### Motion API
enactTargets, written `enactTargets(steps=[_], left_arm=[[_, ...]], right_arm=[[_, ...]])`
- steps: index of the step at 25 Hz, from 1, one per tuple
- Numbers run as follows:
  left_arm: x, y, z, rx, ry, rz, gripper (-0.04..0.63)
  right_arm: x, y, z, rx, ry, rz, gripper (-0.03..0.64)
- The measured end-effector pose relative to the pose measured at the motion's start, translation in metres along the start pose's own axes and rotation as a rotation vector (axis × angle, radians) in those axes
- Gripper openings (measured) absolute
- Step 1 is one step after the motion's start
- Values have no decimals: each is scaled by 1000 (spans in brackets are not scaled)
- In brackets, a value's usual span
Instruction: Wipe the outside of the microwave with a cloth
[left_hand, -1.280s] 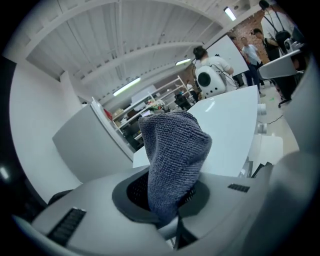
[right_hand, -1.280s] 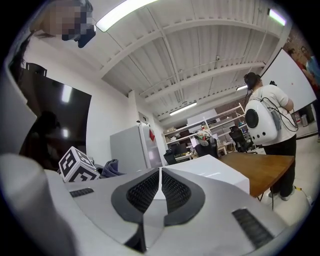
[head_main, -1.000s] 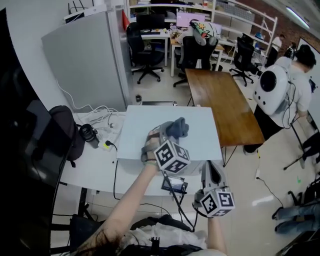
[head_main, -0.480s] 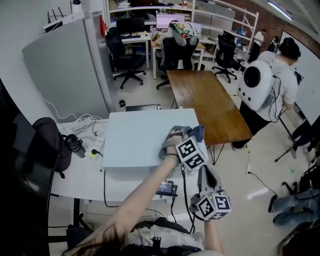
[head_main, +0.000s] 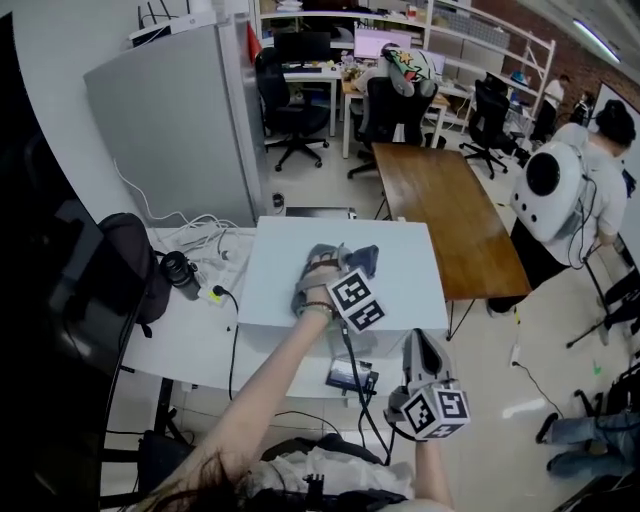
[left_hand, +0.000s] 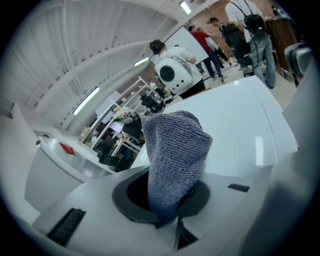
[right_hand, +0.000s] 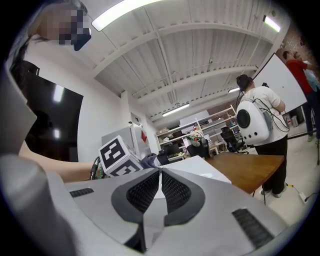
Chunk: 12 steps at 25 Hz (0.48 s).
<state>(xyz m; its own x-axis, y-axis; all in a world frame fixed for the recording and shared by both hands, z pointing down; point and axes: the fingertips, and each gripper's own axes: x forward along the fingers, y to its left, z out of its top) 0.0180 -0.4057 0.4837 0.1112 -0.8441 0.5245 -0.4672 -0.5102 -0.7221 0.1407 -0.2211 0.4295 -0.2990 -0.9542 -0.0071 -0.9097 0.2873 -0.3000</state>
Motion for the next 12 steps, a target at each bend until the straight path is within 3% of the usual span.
enactTargets(steps=[7, 12], left_arm=[[-19, 70, -130, -118, 193, 130, 51], [-25, 90, -180, -187, 255, 146, 51]], right_arm=[[20, 31, -2, 9, 10, 83, 31], [29, 48, -10, 19, 17, 120, 31]])
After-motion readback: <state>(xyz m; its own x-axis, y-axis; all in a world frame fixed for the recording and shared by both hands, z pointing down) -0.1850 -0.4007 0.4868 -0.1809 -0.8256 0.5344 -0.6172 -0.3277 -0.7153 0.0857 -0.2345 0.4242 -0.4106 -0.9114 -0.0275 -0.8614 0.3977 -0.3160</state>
